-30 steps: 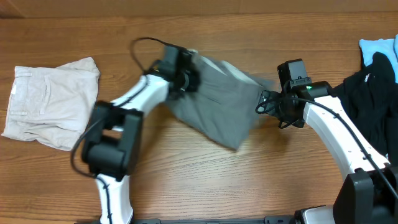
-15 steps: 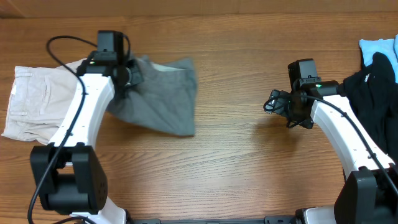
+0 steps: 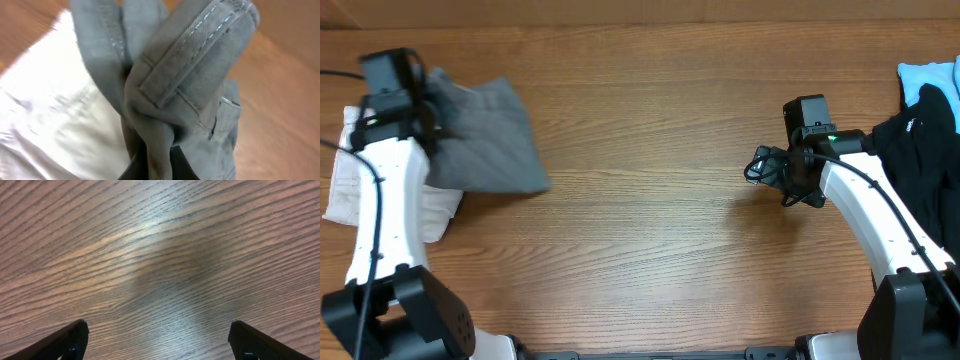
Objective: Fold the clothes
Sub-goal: 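Carry the shorts left with the left gripper onto the beige shorts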
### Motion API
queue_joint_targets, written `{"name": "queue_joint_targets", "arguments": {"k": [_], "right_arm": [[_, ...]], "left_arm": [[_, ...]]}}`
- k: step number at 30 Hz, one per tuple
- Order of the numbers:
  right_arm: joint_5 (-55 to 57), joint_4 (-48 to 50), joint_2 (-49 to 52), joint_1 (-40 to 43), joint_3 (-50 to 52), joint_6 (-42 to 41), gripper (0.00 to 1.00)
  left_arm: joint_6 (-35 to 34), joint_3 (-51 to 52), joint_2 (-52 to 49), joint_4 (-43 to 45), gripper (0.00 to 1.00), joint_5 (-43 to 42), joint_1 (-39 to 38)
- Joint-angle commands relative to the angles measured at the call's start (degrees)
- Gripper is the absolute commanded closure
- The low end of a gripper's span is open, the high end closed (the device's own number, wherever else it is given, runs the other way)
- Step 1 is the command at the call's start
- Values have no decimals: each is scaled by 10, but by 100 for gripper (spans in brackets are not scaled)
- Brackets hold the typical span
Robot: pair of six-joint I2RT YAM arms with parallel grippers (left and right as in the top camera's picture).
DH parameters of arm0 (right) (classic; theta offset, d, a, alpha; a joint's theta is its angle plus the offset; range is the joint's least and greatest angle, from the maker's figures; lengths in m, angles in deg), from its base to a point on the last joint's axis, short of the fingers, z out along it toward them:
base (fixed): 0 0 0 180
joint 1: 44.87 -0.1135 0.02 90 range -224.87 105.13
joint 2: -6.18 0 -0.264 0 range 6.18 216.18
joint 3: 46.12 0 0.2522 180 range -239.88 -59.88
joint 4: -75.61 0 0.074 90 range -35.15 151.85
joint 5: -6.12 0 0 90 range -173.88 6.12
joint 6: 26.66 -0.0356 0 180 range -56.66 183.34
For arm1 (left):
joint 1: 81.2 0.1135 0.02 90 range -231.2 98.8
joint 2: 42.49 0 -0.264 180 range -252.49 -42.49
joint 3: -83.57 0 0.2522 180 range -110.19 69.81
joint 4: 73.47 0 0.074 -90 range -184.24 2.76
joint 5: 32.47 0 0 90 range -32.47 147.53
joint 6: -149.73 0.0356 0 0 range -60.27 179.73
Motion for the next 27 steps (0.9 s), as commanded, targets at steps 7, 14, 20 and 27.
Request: {"name": "queue_joint_targets", "arguments": {"k": [7,14,20,27], "right_arm": [[3,-2,-7,4,-9,1,6],[3,-3,-7,4,-9,1,6],[3,-5,-7,4,-9,1,6],[-2,-5,-7,4,-9,2,6]], "left_arm": [[22,-7,24,68,96,-48,118],[40,-7,12,68,95,-42,160],[51,-7,-13,74,86,-41,174],[52,-7,-18,83,33,14,185]]}}
